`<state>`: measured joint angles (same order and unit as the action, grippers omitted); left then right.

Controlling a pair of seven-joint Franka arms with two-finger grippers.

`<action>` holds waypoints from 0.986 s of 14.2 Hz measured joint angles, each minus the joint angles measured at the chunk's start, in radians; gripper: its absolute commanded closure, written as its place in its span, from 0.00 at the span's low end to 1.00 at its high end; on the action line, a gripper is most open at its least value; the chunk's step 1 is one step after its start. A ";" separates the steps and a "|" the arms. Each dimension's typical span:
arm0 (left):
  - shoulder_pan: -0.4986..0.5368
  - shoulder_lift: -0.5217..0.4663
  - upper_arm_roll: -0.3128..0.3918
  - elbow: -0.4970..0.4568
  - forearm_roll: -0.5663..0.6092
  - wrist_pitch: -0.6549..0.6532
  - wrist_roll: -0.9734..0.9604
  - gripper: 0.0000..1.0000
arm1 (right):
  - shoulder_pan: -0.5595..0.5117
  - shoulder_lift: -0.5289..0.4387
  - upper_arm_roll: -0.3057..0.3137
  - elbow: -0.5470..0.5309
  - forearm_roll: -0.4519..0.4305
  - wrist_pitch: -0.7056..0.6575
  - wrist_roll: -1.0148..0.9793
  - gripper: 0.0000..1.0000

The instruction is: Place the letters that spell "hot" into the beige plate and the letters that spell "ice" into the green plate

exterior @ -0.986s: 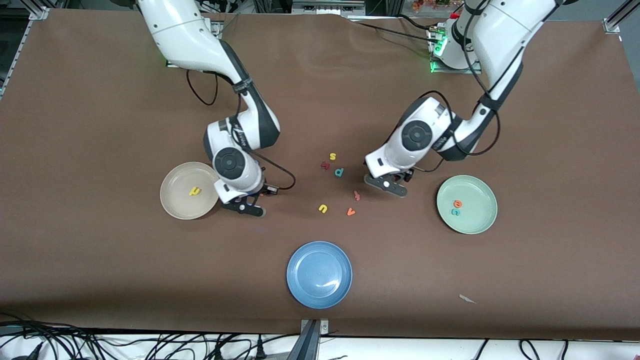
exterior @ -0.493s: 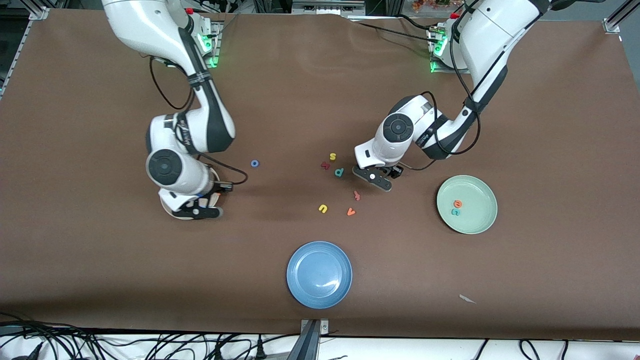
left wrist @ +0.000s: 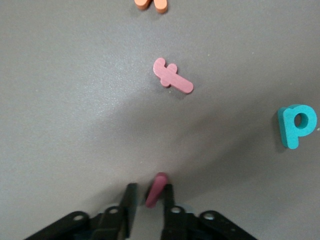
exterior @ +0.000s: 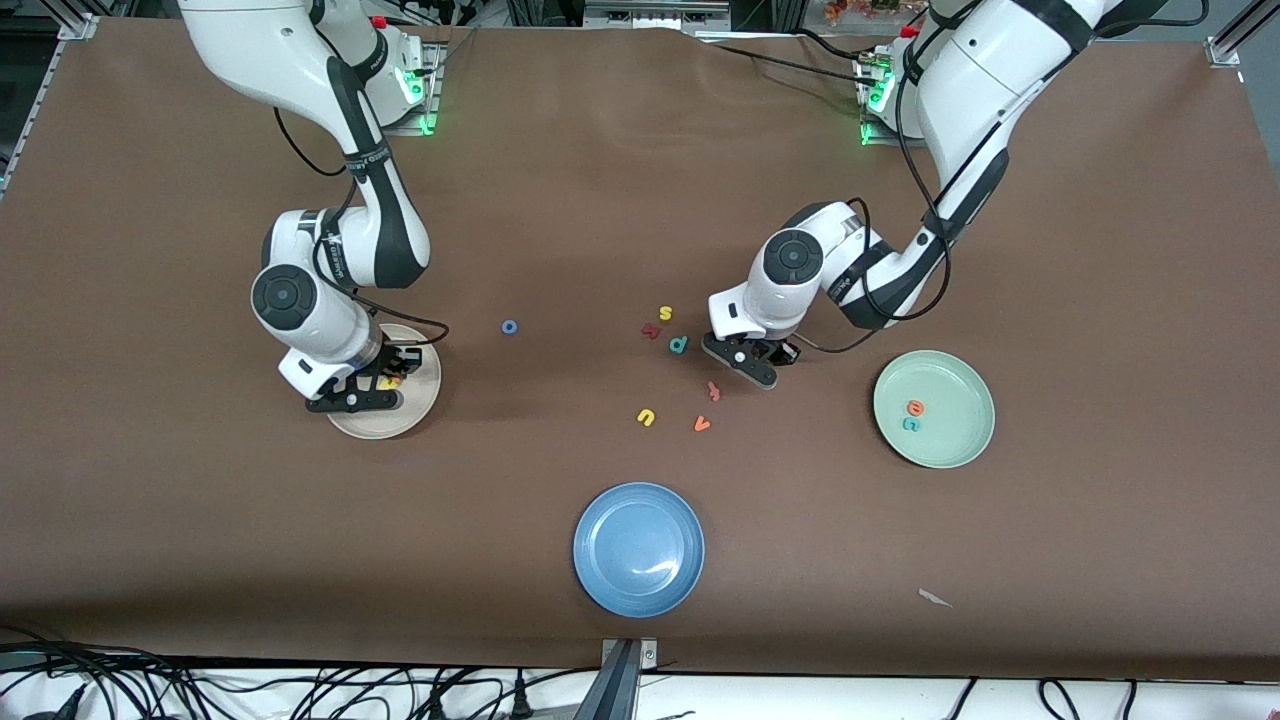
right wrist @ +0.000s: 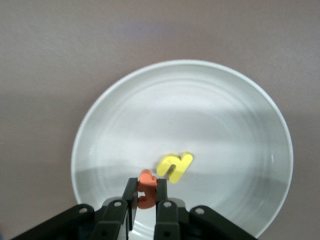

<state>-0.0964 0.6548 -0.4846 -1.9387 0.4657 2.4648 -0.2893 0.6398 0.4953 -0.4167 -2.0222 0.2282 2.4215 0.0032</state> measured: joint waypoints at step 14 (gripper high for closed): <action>0.277 -0.077 -0.066 0.050 0.000 -0.121 0.160 1.00 | 0.040 -0.038 0.201 -0.021 0.004 0.050 0.574 0.00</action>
<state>0.1807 0.5773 -0.5506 -1.8892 0.4658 2.3435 -0.1293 0.6801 0.4574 -0.2158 -2.0436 0.2319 2.4719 0.5772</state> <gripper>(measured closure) 0.899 0.000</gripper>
